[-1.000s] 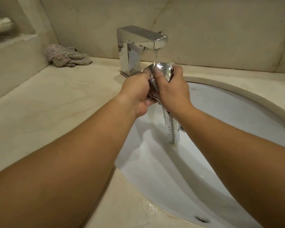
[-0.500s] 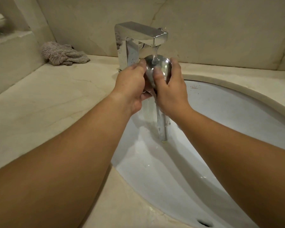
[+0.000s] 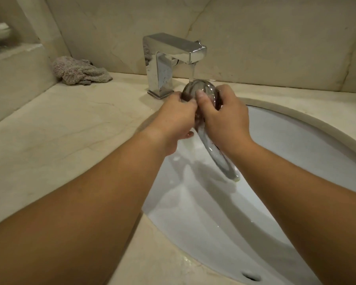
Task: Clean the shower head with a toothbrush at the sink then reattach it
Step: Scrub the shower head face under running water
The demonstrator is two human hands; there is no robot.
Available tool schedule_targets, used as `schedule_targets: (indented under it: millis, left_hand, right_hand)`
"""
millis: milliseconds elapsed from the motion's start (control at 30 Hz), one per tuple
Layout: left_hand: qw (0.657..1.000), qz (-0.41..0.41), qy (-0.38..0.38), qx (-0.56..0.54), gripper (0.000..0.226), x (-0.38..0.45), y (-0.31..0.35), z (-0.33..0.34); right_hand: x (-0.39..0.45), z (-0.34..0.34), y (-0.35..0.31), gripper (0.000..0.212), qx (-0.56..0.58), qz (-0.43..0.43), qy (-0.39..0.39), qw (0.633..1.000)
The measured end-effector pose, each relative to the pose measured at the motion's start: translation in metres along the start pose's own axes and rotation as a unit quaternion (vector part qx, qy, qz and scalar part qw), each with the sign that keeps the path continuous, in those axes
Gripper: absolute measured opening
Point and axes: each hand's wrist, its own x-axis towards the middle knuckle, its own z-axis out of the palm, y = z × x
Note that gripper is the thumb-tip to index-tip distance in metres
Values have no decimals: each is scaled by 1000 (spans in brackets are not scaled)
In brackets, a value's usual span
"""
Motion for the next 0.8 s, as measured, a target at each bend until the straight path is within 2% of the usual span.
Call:
schedule_targets:
  millis: [133,200,300,467,600,667,733,800]
  left_hand:
    - [990,-27,-52,-127,29,-11,6,-3]
    - [989,-35,-57,-135,39,-10,9,-6]
    - [991,-43,-51,-112,36,-6,8,-11]
    - [989,-76,-10,-130,39,1,5,-9]
    - [979,-100,-4,-179,49,11,2,-10]
    - [972,-102,-2,-214,52,13,3,-12]
    - [969,-97,3,-227,50,13,3,-13]
    - [971,-90,17,-222,47,13,3,-13]
  right_hand:
    - [2,-3,-5,41,-105,-66,-13,992]
    - [-1,-4,-6,41,-110,-87,-37,989]
    - [-2,-1,-5,32,-93,-114,-57,988]
    - [8,1,8,17,-65,-43,-49,996]
    - [10,1,16,42,-49,5,-45,998]
    - [11,4,19,56,19,65,-75,995]
    - [9,8,21,63,133,124,-135,974]
    - [8,12,23,69,199,147,-151,957]
